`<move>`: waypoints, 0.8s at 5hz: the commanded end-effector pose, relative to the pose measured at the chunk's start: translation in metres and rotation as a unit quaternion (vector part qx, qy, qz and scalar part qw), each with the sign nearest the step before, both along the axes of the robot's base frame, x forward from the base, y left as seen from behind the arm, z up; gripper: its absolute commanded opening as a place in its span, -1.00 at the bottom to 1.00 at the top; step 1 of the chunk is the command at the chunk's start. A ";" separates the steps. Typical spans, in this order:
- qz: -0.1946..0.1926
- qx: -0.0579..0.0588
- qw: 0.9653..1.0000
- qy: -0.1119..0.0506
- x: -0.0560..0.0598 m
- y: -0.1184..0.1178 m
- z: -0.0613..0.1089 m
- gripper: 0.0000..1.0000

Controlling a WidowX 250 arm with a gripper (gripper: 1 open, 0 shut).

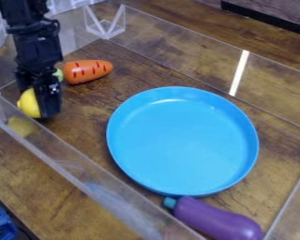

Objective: Put the lemon on the blue tray

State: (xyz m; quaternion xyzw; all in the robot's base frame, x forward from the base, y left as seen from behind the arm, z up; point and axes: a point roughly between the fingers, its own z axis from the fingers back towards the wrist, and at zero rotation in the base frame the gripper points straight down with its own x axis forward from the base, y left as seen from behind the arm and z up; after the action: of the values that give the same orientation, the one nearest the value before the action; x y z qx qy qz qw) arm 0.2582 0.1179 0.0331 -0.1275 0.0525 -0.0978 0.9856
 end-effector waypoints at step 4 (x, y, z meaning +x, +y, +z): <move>-0.121 0.032 0.990 -0.062 0.057 -0.143 0.071 -1.00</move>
State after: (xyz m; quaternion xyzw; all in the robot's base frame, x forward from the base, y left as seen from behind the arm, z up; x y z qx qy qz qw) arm 0.3048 -0.0245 0.0792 -0.0901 0.0523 -0.2240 0.9690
